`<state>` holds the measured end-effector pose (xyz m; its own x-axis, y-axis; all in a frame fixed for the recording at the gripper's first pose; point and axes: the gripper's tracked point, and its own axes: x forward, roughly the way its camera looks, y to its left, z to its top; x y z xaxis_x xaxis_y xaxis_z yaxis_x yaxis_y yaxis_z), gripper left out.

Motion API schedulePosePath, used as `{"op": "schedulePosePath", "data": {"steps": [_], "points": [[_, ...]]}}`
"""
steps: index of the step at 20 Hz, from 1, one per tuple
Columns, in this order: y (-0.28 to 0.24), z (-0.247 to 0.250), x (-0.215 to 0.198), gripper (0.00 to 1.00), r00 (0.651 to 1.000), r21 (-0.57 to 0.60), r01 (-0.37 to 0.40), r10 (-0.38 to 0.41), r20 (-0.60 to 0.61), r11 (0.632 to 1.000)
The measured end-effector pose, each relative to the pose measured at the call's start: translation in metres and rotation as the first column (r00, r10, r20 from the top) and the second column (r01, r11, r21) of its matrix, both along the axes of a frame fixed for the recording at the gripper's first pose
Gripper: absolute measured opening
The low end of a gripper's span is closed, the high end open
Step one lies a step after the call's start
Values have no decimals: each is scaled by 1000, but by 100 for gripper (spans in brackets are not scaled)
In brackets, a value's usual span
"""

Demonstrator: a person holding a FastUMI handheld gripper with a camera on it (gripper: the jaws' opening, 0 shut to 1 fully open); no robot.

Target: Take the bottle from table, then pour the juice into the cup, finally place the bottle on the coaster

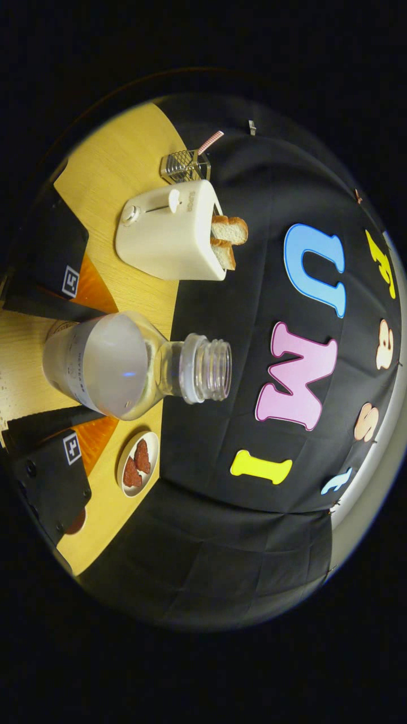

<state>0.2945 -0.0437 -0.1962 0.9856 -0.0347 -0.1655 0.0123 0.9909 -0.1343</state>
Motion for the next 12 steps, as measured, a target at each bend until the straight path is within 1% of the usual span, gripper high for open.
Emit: {"op": "schedulePosePath", "data": {"steps": [3, 9, 12], "points": [[-2, -13, 15, 71, 999, 40, 28, -27, -23, 999], [-3, -18, 28, 71, 999, 83, 32, -30, -23, 996], [-7, -22, 29, 71, 999, 83, 42, -40, -32, 996]]}}
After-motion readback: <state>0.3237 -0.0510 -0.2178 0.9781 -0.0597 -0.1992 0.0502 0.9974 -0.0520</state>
